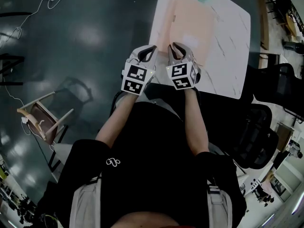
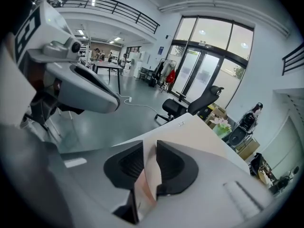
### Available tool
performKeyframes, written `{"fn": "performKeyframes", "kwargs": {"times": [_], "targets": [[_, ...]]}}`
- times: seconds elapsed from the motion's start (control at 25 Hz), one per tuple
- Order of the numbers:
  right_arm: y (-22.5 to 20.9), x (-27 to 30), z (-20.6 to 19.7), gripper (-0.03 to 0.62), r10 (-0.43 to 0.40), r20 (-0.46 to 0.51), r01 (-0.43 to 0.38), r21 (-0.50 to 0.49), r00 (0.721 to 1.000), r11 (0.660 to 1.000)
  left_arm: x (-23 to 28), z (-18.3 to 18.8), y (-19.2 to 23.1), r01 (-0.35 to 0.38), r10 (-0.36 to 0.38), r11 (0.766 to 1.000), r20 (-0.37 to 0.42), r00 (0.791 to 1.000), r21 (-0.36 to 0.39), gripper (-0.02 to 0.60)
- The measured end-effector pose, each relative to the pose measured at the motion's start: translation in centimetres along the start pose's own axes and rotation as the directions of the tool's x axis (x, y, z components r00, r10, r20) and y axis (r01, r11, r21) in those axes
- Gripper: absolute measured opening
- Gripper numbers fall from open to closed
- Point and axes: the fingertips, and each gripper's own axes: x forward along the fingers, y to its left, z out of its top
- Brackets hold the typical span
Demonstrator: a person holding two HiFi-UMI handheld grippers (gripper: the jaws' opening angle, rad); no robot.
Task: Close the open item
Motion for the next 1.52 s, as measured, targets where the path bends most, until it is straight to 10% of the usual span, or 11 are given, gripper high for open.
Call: {"fn": "performKeyframes", "kwargs": {"times": [1.08,1.28,1.52], "targets": [[3.3,4.0,-2.7,0.1,0.291,-0.068,-0.285,0.091,0.954,0.954,0.3,-0.8,0.8,0.023,-0.023,0.999,-0.001,1.0,-0.043,0.0],[4.3,3.8,-3.0,0.195,0.412,-0.083,-0.402,0.114,0.907,0.908,0.2,-0.4,0.5,0.022,-0.022,0.999,0.004,1.0,-0.042,0.0],[3.0,3.7,-2.3,0.162,0.539,-0.024,-0.51,0.293,0.842,0.809,0.8,-0.4,0.7,0.008,-0.008,0.998,0.002,1.0,-0.056,0.001]]}}
